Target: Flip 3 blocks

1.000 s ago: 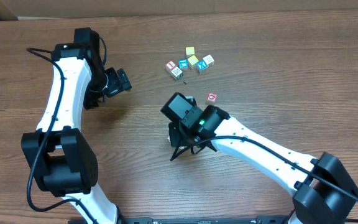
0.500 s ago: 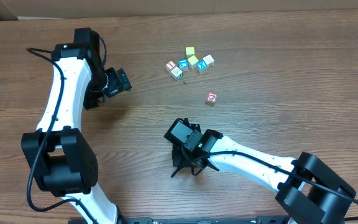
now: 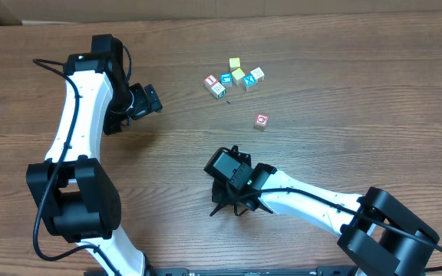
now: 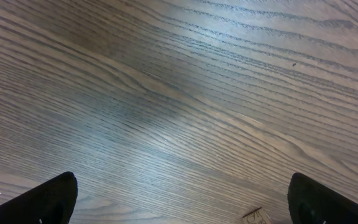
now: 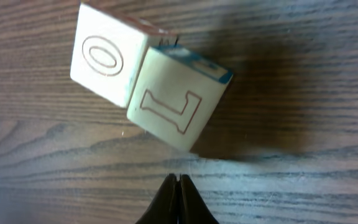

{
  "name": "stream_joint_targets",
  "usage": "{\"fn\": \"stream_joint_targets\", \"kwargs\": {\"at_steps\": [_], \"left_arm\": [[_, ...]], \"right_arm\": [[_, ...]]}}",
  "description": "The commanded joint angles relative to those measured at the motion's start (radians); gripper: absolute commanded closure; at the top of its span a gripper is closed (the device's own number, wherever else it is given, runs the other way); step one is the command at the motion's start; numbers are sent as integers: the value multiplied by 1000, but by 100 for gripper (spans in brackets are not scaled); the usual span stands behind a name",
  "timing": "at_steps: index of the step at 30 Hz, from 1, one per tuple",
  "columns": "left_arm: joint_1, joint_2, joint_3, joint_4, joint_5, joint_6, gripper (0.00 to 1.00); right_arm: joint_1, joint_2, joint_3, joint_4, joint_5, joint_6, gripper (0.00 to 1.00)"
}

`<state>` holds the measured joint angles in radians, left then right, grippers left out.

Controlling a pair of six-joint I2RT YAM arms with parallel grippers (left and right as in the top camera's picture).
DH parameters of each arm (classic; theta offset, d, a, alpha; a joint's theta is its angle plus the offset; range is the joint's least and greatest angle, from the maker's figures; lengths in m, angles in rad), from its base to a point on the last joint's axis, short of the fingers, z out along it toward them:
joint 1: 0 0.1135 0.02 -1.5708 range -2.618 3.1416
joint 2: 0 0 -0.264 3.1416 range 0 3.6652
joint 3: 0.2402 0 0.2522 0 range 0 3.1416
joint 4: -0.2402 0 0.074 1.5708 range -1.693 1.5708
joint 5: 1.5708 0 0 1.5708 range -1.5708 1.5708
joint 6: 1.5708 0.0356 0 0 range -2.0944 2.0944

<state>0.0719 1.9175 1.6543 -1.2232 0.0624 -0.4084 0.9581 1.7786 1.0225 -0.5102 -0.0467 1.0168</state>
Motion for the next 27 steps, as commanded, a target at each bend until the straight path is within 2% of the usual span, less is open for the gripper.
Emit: {"fn": "stream_joint_targets", "kwargs": {"at_steps": [1,27], "left_arm": [[-7,-20,18,1,-10,12,0],[-7,-20,18,1,-10,12,0]], "right_arm": [[0,11,-9,8,50,21,96],[0,11,-9,39,160,35,96]]}}
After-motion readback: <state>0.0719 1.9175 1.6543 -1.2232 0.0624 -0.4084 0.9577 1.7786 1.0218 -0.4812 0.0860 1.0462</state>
